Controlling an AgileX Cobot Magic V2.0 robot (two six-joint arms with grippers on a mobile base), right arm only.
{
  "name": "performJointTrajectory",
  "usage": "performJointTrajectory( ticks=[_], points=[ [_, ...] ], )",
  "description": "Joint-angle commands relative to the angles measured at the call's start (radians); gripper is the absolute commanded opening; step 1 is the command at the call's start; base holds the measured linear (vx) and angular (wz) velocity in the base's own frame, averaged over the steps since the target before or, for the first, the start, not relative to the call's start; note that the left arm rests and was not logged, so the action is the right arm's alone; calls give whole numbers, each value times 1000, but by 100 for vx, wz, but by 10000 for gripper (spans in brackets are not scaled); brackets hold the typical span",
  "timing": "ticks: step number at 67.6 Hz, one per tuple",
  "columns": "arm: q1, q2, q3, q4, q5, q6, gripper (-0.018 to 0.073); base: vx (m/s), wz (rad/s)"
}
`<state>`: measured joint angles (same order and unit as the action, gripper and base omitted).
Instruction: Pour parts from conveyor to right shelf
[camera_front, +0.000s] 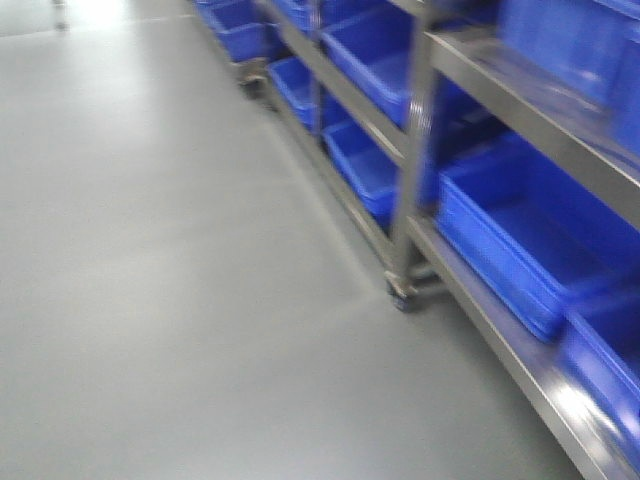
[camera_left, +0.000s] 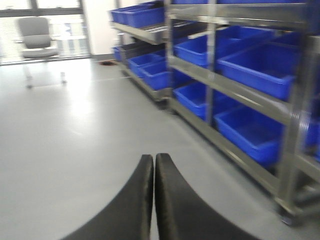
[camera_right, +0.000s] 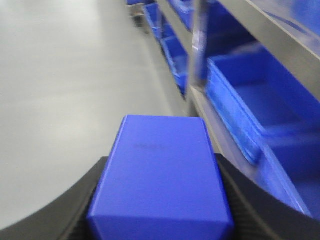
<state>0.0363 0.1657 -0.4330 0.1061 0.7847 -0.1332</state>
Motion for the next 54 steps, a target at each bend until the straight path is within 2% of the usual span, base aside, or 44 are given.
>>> performJointTrajectory(
  ticks=[1,24,54],
  points=[
    [-6,15,-26,4,-73,-10,-6,64,65],
    [-6,15,-26,4,-73,-10,-6,65,54],
    [-6,15,-26,4,-73,-10,-6,68,30]
  ],
)
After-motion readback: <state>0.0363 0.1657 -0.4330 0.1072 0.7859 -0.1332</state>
